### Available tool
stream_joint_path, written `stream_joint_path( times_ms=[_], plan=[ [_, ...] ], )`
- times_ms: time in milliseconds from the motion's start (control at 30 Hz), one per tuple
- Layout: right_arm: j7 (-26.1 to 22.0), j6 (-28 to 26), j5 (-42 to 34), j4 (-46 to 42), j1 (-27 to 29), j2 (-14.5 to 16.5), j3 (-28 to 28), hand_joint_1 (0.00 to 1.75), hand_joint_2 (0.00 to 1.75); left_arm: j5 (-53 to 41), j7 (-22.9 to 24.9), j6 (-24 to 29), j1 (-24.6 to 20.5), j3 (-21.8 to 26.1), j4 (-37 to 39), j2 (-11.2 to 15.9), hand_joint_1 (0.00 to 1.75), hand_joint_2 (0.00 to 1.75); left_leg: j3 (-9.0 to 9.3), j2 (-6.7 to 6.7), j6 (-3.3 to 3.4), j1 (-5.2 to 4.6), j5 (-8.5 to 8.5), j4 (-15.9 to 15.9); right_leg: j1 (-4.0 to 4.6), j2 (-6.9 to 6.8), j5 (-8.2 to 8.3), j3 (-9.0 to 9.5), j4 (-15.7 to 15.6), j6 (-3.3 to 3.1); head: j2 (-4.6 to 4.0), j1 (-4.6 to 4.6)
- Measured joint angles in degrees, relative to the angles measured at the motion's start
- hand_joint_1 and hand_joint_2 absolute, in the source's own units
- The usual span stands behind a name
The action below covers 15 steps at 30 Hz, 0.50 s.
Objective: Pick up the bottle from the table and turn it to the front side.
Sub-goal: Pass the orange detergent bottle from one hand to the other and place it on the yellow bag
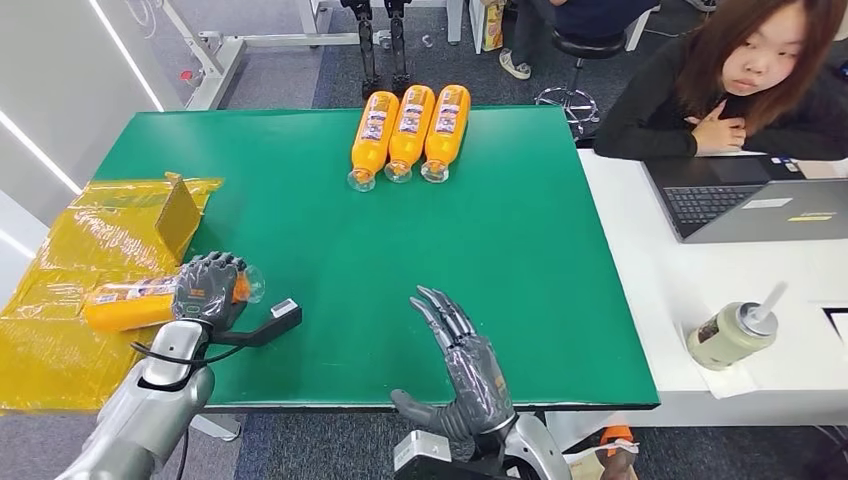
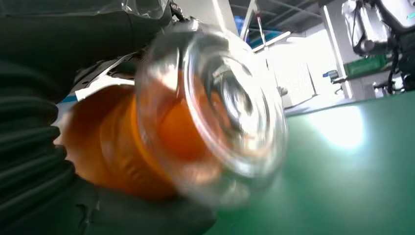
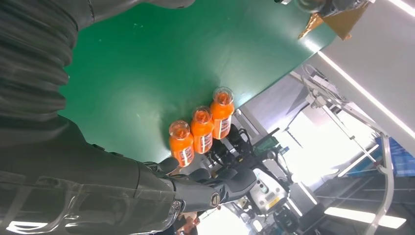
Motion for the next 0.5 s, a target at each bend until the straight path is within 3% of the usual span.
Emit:
stream_joint_path(
  times_ms=[500],
  plan=[
    [-0.8, -0.5, -1.0, 0.1, 0.2, -1.0, 0.0, 0.0, 1.75, 0.3, 0.5, 0.7, -2.1, 0.1, 5.1, 0.1, 0.0, 1.75, -0.02, -0.01, 0.0, 0.0, 0.0, 0.0, 0.0, -0.01, 0.0, 0.0, 0.0, 0.0, 0.0, 0.01]
  ],
)
